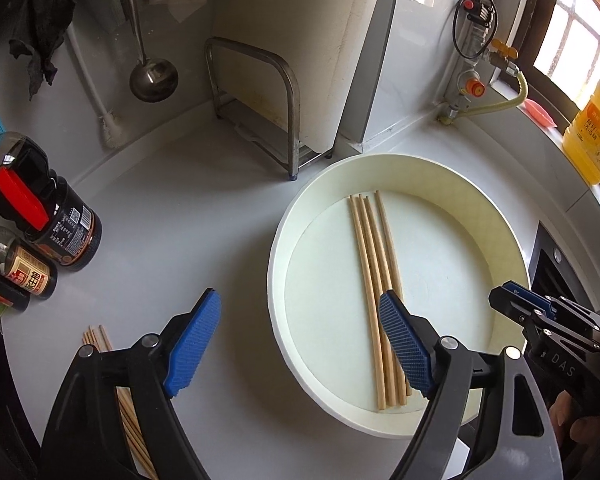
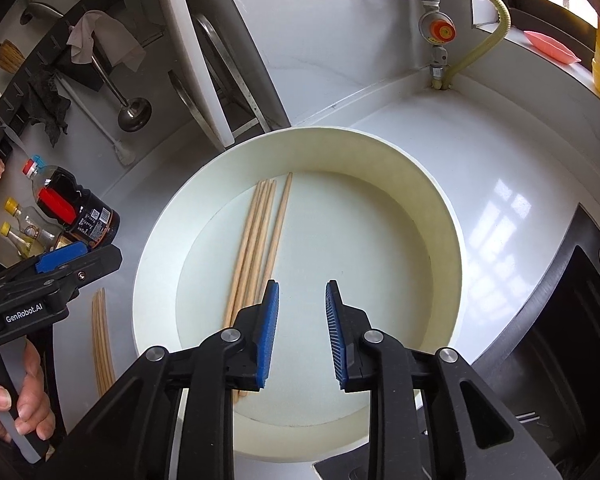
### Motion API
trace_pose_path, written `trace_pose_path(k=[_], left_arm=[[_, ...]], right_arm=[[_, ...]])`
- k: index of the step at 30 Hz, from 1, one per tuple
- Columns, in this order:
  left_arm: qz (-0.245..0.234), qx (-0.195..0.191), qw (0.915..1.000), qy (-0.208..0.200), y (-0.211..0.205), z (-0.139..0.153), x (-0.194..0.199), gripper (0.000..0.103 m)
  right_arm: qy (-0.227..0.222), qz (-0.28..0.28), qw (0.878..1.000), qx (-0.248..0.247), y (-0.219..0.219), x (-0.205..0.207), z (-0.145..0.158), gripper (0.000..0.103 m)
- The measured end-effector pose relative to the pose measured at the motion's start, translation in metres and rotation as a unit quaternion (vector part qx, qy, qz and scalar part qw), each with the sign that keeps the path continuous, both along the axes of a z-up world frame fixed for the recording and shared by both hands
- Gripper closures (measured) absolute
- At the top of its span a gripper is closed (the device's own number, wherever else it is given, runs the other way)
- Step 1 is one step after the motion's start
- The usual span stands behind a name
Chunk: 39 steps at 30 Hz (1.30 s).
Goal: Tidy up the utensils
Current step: 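Lower the chopstick into the basin and open the left gripper while the right gripper releases its own, then withdraw both open grippers from the basin back toward the chopstick bundle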
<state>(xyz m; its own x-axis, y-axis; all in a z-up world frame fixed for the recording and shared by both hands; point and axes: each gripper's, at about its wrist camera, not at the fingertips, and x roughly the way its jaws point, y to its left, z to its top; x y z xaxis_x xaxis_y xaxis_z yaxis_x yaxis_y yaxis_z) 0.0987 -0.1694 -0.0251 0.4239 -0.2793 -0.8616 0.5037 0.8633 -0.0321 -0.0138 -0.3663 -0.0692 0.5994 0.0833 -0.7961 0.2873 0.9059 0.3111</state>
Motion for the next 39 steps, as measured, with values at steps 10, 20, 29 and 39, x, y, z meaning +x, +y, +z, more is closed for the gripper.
trace_pose_path(k=[10, 20, 29, 39], left_arm=[[0.026, -0.008, 0.9996, -0.007, 0.034, 0.008, -0.021, 0.023], [0.061, -0.013, 0.9979, -0.016, 0.085, 0.015, -0.046, 0.019], [0.113, -0.006, 0.9932, -0.025, 0.144, 0.015, -0.064, 0.015], [0.200, 0.001, 0.9794, -0.028, 0.226, 0.002, -0.074, 0.010]], right_arm=[[-0.005, 0.028, 1.000, -0.013, 0.029, -0.012, 0.012, 0.078], [-0.013, 0.074, 0.997, -0.023, 0.076, -0.017, 0.023, 0.073], [-0.019, 0.126, 0.991, -0.030, 0.128, -0.014, 0.030, 0.063], [-0.013, 0.191, 0.981, -0.038, 0.188, -0.006, 0.027, 0.054]])
